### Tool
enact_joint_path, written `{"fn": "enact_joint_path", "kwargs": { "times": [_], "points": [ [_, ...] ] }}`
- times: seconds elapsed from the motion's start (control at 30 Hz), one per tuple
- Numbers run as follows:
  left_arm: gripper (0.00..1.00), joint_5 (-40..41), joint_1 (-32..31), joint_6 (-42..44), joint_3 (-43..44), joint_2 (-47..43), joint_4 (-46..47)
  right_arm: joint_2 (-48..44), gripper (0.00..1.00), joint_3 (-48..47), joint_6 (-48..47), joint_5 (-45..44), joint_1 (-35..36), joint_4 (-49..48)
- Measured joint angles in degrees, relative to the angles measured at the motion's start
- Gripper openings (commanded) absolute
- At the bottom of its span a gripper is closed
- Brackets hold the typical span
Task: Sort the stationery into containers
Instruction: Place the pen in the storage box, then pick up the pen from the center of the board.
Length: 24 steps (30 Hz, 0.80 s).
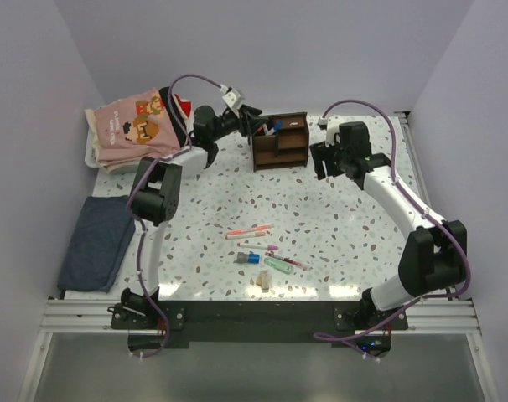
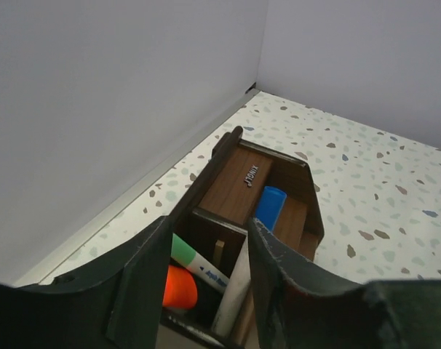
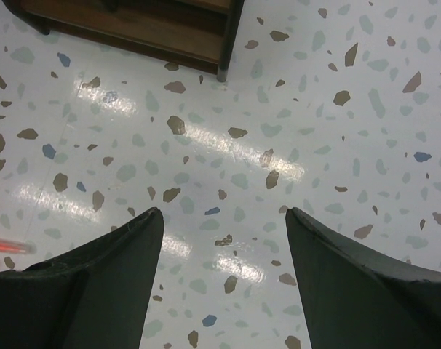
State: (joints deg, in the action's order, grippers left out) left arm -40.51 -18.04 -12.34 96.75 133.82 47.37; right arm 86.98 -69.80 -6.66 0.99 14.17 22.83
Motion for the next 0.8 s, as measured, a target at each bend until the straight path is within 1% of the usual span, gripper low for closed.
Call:
{"fn": "enact_joint_path", "kwargs": {
  "times": [0.1, 0.13, 0.23, 0.3, 0.37, 0.43, 0.5, 0.57, 0.73, 0.8],
  "points": [
    [0.59, -0.83, 1.05, 0.79, -6.12, -5.84, -1.20, 0.00, 0.72, 0.02, 0.00, 0.04, 0.00, -0.07],
    [0.62, -1.36, 1.42, 1.62, -9.31, -9.40, -1.81, 0.00, 0.72, 0.02, -0.02, 0.07, 0.00, -0.09],
    [0.61, -3.89, 2.43, 8.02, -19.61, -23.19, -7.52, -0.04, 0.72, 0.09, -0.11, 0.13, 0.00, -0.17],
    [0.60, -5.86, 2.58, 14.34, -24.28, -32.81, -14.80, -0.15, 0.72, 0.37, -0.48, 0.31, 0.00, -0.39],
    [0.52, -6.86, 1.97, 21.84, -26.32, -39.74, -23.58, -0.50, 0.72, 1.20, -1.16, 0.98, 0.00, -0.50],
    [0.44, -6.56, 0.28, 29.59, -26.62, -44.28, -35.78, -0.92, 0.71, 2.14, -2.12, 1.90, 0.00, -0.39],
    [0.43, -4.68, -2.23, 36.76, -26.75, -45.42, -47.76, -1.25, 0.71, 2.86, -2.99, 3.15, 0.00, -0.15],
    [0.45, -1.20, -5.31, 42.58, -28.00, -43.71, -57.94, -1.79, 0.70, 3.76, -3.78, 4.26, 0.00, 0.00],
    [0.41, 7.28, -12.09, 47.98, -33.73, -38.07, -72.00, -3.67, 0.70, 6.10, -5.05, 6.08, 0.00, 0.26],
    [0.41, 9.75, -14.14, 48.15, -33.81, -36.17, -74.34, -4.68, 0.70, 6.99, -5.40, 6.16, 0.02, 0.35]
  ]
}}
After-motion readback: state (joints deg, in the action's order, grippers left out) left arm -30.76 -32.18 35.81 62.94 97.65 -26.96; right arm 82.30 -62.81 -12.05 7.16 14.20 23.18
